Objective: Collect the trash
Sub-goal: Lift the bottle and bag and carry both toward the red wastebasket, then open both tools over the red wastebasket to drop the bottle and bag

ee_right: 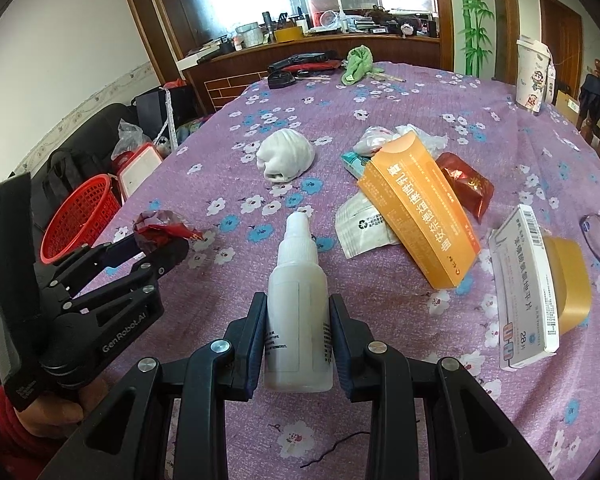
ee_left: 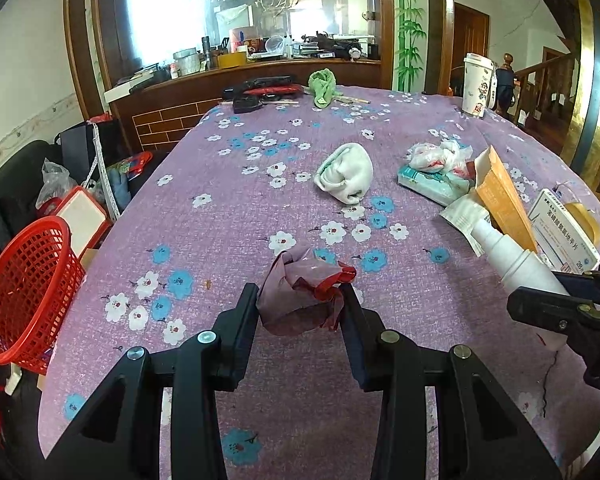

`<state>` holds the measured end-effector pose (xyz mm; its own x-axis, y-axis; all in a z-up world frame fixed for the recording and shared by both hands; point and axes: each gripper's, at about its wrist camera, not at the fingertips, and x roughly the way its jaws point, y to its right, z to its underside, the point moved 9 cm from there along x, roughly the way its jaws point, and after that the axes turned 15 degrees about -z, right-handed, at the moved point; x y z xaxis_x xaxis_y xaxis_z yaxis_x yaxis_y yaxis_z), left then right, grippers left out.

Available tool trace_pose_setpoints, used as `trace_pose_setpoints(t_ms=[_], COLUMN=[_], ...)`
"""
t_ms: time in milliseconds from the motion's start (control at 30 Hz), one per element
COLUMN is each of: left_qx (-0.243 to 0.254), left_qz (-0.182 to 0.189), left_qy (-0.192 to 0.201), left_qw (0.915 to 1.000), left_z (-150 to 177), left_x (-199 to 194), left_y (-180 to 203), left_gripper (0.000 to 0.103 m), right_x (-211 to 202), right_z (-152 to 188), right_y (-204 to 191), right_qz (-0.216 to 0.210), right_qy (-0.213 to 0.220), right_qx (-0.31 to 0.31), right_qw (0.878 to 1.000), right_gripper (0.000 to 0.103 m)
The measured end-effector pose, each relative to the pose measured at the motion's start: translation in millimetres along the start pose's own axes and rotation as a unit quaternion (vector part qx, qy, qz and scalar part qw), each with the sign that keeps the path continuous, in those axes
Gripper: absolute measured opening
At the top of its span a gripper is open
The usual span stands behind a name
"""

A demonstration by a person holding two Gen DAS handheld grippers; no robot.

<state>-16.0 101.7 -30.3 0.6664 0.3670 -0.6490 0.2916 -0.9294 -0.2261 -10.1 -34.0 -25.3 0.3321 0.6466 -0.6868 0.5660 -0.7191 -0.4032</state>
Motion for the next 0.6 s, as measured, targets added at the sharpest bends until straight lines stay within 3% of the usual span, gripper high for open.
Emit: trace_pose_setpoints(t_ms=[333,600], left_qx=[-0.039,-0.086], left_qz=[-0.013,-0.054], left_qy=[0.014,0.016], left_qw=[0.999,0.9947], left_z=[-9.0,-17.0], left_x=[-12.6,-13.1], left_y=[-46.2,-129.5], left_gripper=[0.039,0.039], right_x=[14.3,44.6], right_z=[-14.5,-44.3], right_y=[-36.2,-91.4], right_qz=[-0.005,-0.042], right_qy=[-0.02,-0.039], right_qx=[-0.039,-0.075], right_qw=[0.999,0.995], right_gripper=[0.032,0.032])
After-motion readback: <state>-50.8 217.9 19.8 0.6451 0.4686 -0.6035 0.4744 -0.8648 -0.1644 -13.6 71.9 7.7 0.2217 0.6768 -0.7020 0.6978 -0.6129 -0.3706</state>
